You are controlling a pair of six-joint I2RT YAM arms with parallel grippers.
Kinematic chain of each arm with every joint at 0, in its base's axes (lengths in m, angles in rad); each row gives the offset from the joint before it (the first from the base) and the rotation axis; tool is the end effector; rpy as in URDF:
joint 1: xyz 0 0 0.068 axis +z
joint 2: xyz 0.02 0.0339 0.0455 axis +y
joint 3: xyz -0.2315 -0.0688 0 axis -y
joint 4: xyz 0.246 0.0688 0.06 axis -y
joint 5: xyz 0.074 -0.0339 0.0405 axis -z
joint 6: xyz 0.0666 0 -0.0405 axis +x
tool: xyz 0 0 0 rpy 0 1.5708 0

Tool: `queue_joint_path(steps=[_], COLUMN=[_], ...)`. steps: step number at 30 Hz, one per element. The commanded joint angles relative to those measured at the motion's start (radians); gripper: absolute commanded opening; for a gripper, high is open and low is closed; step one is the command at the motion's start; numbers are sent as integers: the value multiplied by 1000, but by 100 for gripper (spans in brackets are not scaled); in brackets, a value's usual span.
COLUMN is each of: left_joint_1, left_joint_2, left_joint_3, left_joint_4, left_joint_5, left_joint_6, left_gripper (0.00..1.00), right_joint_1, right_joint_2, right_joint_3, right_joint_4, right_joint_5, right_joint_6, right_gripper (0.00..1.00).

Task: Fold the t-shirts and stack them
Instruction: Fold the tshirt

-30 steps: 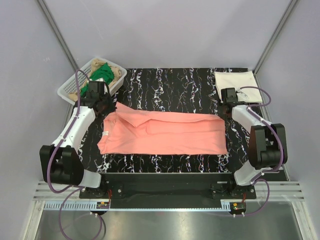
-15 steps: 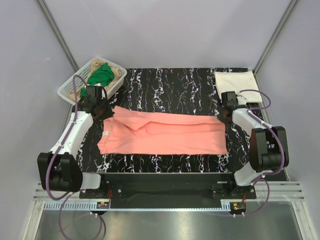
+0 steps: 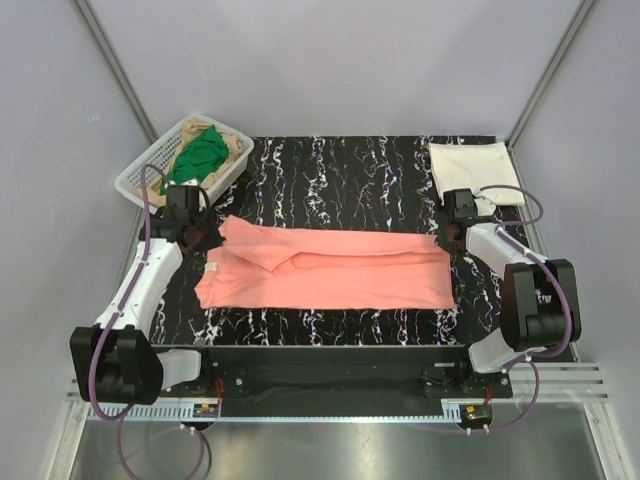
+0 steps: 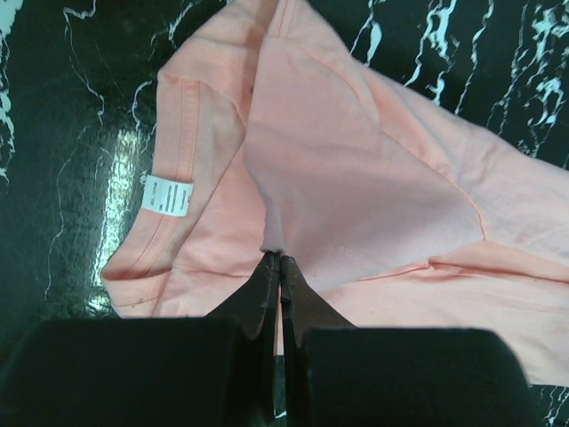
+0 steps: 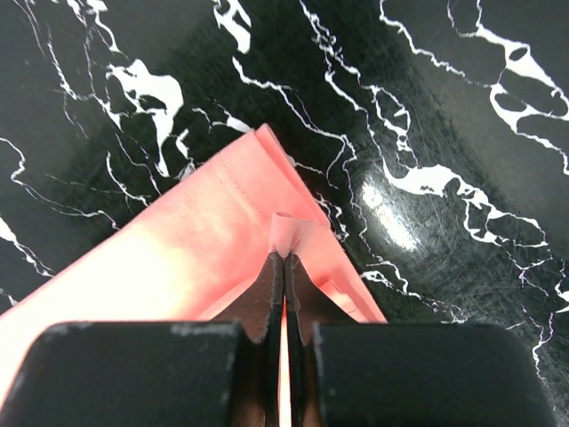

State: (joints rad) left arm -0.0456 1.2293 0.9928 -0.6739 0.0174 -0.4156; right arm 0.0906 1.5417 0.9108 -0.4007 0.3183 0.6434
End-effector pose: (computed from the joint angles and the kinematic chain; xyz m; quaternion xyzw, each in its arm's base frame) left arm 0.2816 -0.0140 0.2213 -0.1712 0.9303 -0.0821 0.3138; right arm 0.3184 0.0080 0.1305 0.3003 0.9041 -0.0482 0.3003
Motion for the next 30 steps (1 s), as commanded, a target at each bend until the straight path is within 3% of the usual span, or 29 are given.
queue_joint_path(steps=[1, 7, 21, 30], left_joint_1=[7, 7, 6, 6], left_joint_2=[-19, -20, -70, -120], left_joint_3=[-49, -120, -71, -115], left_joint_4=[10, 36, 4, -19], left_joint_5=[21, 29, 6, -4], left_joint_6=[6, -2, 0, 15], left_gripper=[0, 0, 0, 0], right_joint_1=[-3, -3, -3, -3], right_joint_2=[-19, -9, -57, -22], right_joint_3=[-9, -26, -43, -47], right_joint_4=[17, 17, 13, 11], right_joint_5=[-8, -2, 33, 8], right_joint_6=[-7, 2, -16, 4], right_gripper=[0, 0, 0, 3])
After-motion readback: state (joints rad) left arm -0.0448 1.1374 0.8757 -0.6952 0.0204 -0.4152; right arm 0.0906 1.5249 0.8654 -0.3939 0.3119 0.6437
